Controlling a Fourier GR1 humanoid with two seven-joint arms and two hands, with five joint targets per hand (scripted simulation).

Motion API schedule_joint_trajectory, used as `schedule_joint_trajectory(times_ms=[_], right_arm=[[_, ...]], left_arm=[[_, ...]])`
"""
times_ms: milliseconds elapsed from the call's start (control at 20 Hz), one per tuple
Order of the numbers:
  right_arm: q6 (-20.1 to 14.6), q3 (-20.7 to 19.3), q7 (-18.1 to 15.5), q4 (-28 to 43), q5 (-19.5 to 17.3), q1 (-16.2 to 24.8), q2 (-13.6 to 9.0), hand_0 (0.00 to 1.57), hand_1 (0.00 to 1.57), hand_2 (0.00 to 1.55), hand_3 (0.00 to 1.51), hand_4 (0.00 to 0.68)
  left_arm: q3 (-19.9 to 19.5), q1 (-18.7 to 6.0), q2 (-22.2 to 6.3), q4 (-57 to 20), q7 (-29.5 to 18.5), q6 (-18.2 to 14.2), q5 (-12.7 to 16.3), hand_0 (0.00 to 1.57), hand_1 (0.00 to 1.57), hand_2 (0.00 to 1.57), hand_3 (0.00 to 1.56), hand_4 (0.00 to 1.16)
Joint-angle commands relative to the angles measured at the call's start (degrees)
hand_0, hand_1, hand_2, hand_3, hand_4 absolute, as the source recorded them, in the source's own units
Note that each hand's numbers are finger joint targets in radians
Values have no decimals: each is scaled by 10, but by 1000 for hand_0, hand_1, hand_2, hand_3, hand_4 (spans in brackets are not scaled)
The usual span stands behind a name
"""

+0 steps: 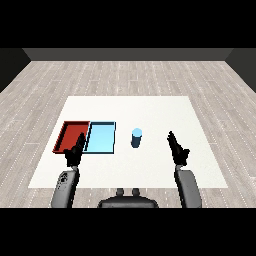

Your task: Pick the blue can and put it in the blue box

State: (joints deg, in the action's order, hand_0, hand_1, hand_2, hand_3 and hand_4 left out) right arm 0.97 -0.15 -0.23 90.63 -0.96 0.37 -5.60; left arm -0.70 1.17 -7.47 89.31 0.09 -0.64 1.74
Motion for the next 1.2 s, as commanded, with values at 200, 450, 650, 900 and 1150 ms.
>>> schedule_joint_trajectory(times_ms=[200,450,650,900,1150], right_arm=[[60,-42,-6,1,25,18,-33,0,0,0,0,0],[131,-55,-101,26,139,5,-4,0,0,0,0,0],[191,-80,-124,15,174,34,-36,0,0,0,0,0],[187,-89,-128,-18,177,2,-23,0,0,0,0,0],[181,-88,-142,-87,157,-18,-14,0,0,0,0,0]], left_arm=[[10,1,21,19,5,4,-23,0,0,0,0,0],[-2,-17,34,31,-166,34,14,0,0,0,0,0],[-14,-26,26,18,-175,47,22,0,0,0,0,0],[-9,-2,39,-7,-229,52,11,0,0,0,0,0],[9,12,52,71,-180,30,0,0,0,0,0,0]])
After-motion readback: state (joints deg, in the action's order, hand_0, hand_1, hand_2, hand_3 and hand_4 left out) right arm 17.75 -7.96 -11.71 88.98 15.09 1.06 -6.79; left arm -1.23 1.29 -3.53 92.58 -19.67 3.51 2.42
